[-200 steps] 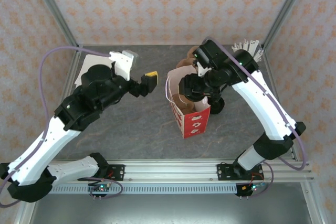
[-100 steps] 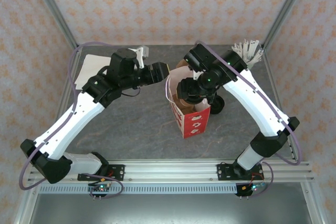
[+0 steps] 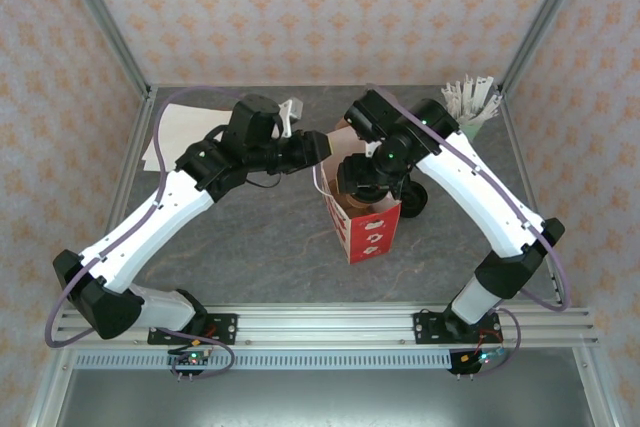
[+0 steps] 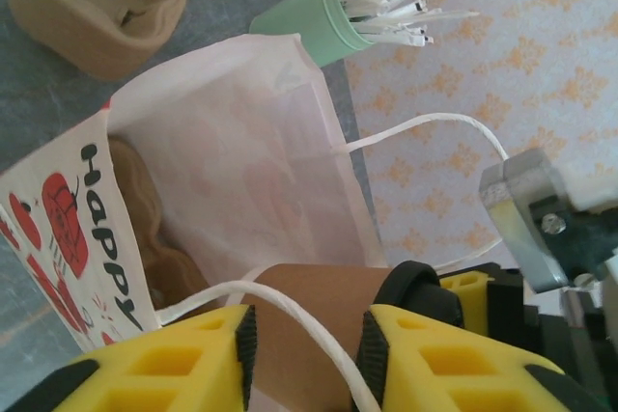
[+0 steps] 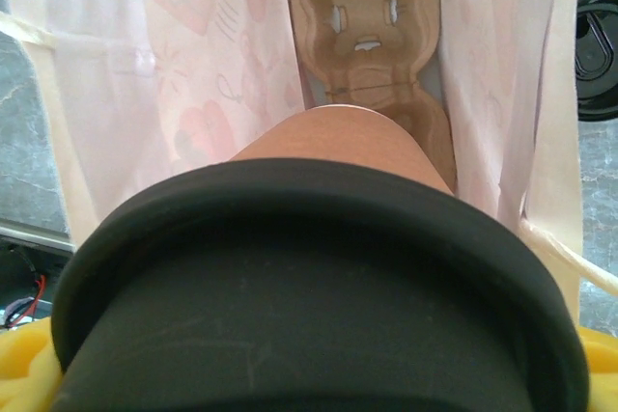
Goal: Pack the takeout coffee
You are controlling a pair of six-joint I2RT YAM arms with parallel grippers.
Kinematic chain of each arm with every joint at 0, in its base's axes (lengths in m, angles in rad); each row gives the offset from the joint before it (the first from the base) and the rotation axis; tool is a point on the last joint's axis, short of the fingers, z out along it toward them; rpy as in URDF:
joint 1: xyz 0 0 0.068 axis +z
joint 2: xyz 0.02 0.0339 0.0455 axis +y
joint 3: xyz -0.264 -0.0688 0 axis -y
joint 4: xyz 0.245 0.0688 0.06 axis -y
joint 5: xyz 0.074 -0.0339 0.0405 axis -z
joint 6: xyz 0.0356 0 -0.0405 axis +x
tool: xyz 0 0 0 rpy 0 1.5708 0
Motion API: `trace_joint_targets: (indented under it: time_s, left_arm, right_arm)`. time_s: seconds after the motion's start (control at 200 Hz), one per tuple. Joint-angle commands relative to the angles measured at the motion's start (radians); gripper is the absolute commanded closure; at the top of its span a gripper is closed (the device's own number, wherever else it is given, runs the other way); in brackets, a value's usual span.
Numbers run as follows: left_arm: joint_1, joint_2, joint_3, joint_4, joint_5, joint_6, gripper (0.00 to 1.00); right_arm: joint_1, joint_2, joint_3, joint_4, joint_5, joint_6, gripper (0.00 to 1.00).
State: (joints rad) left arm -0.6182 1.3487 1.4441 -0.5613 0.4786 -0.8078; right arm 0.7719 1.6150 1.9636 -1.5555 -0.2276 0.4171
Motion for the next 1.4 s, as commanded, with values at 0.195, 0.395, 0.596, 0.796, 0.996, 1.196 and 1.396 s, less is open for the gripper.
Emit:
trace_joint_targets:
  time_s: [0.195, 0.395, 0.596, 0.796, 0.996, 1.196, 1.396]
  left_arm:
    - [-0.026, -0.013, 0.045, -0.042, -0.053, 0.006, 0.88]
    - [-0.038, -0.024, 0.038, -0.045, -0.076, -0.002, 0.95]
    - [-0.043, -0.031, 0.033, -0.035, -0.078, -0.011, 0.95]
    - [-0.057, -0.031, 0.027, -0.021, -0.081, -0.022, 0.97]
    - [-0.064, -0.032, 0.02, -0.013, -0.086, -0.028, 0.98]
    - [-0.066, -0.049, -0.004, -0.002, -0.105, -0.037, 0.99]
    - [-0.066, -0.054, -0.015, 0.001, -0.108, -0.045, 1.0]
  right_arm:
    - [0.012, 0.01, -0.077, 0.021, 0.037, 0.0, 0.23]
    - [0.012, 0.015, -0.132, 0.024, 0.047, 0.011, 0.23]
    - [0.013, 0.019, -0.06, 0.02, 0.042, 0.014, 0.24]
    - [0.015, 0.067, 0.114, -0.023, 0.087, 0.006, 0.24]
    - [0.016, 0.127, 0.159, -0.028, 0.133, -0.003, 0.24]
    - [0.015, 0.132, 0.092, 0.014, 0.121, 0.004, 0.24]
    - [0.02, 0.121, 0.018, 0.052, 0.105, 0.025, 0.24]
